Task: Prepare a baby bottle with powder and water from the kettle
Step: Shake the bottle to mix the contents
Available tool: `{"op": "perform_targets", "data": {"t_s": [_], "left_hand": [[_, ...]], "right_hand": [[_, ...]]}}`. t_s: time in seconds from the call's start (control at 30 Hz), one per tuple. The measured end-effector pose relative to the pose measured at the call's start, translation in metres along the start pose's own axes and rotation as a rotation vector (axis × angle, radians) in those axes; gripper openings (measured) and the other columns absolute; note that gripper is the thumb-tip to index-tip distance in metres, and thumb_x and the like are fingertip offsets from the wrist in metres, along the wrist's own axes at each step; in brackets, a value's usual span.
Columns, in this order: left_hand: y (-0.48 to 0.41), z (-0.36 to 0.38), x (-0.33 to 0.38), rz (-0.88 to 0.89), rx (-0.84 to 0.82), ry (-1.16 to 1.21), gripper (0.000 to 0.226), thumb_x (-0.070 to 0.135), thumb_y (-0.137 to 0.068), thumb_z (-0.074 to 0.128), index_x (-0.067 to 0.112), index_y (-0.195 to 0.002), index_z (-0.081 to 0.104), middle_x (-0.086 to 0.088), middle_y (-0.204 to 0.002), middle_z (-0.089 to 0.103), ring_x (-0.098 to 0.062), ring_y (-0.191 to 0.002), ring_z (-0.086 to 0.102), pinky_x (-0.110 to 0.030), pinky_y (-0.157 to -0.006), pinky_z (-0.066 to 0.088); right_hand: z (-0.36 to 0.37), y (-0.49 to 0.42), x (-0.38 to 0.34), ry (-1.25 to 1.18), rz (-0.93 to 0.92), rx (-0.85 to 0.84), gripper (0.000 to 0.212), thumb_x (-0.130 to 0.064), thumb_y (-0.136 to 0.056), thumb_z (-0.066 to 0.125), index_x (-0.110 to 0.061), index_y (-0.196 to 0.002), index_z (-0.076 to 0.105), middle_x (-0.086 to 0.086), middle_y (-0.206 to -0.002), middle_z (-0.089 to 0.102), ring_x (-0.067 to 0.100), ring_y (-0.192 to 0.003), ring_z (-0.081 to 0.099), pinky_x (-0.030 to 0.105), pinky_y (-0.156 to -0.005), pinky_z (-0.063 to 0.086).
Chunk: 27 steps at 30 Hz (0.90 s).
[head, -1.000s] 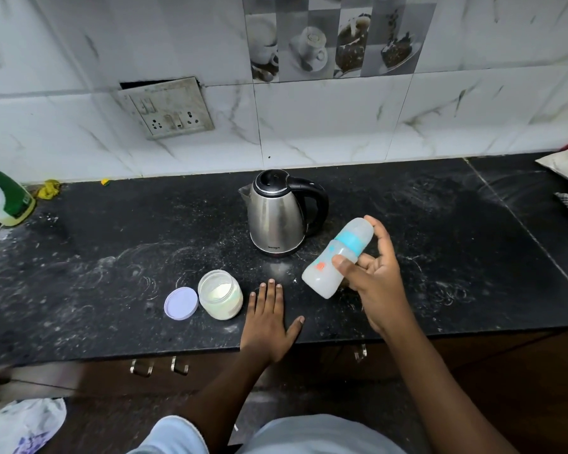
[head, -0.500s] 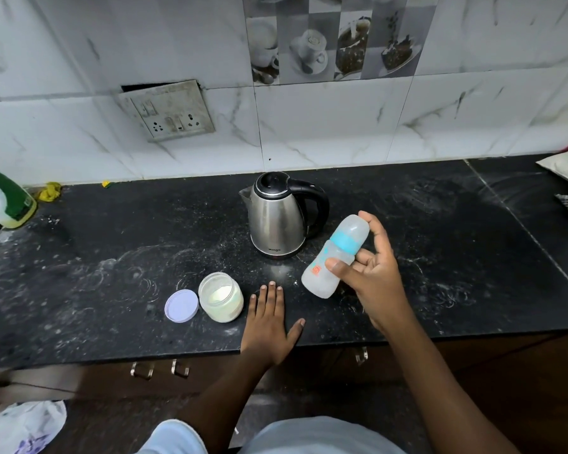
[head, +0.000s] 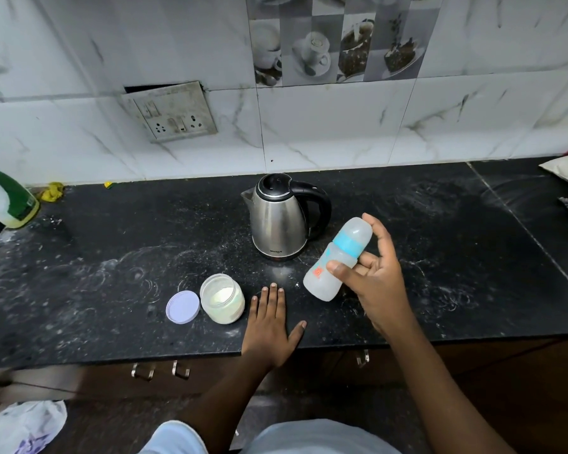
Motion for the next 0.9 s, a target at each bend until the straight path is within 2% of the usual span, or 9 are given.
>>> {"op": "perform_targets", "data": {"t_s": [0.2, 0.27, 0.4, 0.47, 0.67, 0.77, 0.9], "left_hand": [[0.0004, -0.0003, -0.0006, 0.007, -0.002, 0.015, 0.096, 0.075, -0.100, 0.017, 0.008, -0.167, 0.004, -0.013, -0.176, -0.002, -0.029, -0.163, -0.008, -0.049, -0.130, -0.006], [0.0004, 0.0004, -0.0009, 0.006, 0.009, 0.017, 0.096, 0.075, -0.100, 0.017, 0.008, -0.167, 0.006, -0.013, -0.176, 0.000, -0.029, -0.163, -0.007, -0.049, -0.130, -0.004], [0.0002, 0.0006, -0.0011, 0.008, 0.003, 0.013, 0.103, 0.080, -0.092, -0.005, 0.009, -0.167, 0.000, -0.012, -0.176, -0.007, -0.028, -0.163, -0.013, -0.049, -0.130, -0.006], [0.0004, 0.0006, -0.0016, 0.013, 0.002, 0.018, 0.105, 0.081, -0.090, -0.007, 0.010, -0.167, -0.002, -0.011, -0.176, -0.009, -0.027, -0.163, -0.014, -0.049, -0.130, -0.006], [0.0004, -0.0012, -0.0007, 0.006, 0.006, 0.014, 0.097, 0.076, -0.099, 0.014, 0.009, -0.167, 0.001, -0.012, -0.176, -0.005, -0.028, -0.163, -0.010, -0.049, -0.130, -0.006], [0.0011, -0.0016, -0.0003, 0.009, -0.008, 0.006, 0.096, 0.075, -0.099, 0.014, 0.009, -0.167, -0.001, -0.012, -0.176, -0.007, -0.028, -0.163, -0.012, -0.048, -0.129, -0.008], [0.0012, -0.0028, 0.0002, 0.002, -0.004, 0.016, 0.096, 0.075, -0.099, 0.016, 0.008, -0.167, 0.002, -0.013, -0.176, -0.005, -0.029, -0.163, -0.009, -0.048, -0.129, -0.008]], "right_hand": [[0.0014, 0.0013, 0.0028, -0.011, 0.046, -0.002, 0.088, 0.000, -0.080, 0.080, -0.037, -0.150, 0.041, 0.014, -0.116, 0.076, 0.031, -0.109, 0.074, 0.048, -0.092, 0.061], [0.0024, 0.0004, 0.0031, 0.015, 0.050, -0.011, 0.090, 0.005, -0.082, 0.079, -0.036, -0.151, 0.040, 0.014, -0.118, 0.076, 0.030, -0.109, 0.074, 0.045, -0.089, 0.062], [0.0034, -0.0017, 0.0022, 0.038, 0.044, -0.022, 0.089, 0.008, -0.082, 0.078, -0.035, -0.150, 0.041, 0.012, -0.119, 0.075, 0.029, -0.109, 0.074, 0.045, -0.089, 0.062], [0.0048, -0.0015, 0.0012, 0.028, 0.045, -0.015, 0.088, 0.011, -0.082, 0.078, -0.035, -0.148, 0.042, 0.010, -0.116, 0.077, 0.028, -0.107, 0.075, 0.043, -0.088, 0.063], [0.0018, 0.0002, 0.0010, 0.010, 0.060, -0.014, 0.088, 0.007, -0.084, 0.077, -0.035, -0.151, 0.040, 0.013, -0.115, 0.077, 0.030, -0.107, 0.075, 0.045, -0.086, 0.063], [0.0025, 0.0000, 0.0008, 0.013, 0.074, -0.046, 0.089, 0.009, -0.082, 0.077, -0.037, -0.150, 0.041, 0.014, -0.118, 0.075, 0.029, -0.108, 0.074, 0.043, -0.087, 0.063], [0.0030, -0.0013, -0.0004, -0.034, 0.098, -0.057, 0.087, 0.003, -0.083, 0.077, -0.039, -0.150, 0.040, 0.014, -0.115, 0.077, 0.030, -0.108, 0.074, 0.047, -0.086, 0.063]]}}
Point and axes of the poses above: each hand's wrist, its own y-axis away from the middle knuckle, its own z-axis out of the palm, x = y × z, the point moved 2 cm from there along -y, towards the middle knuckle
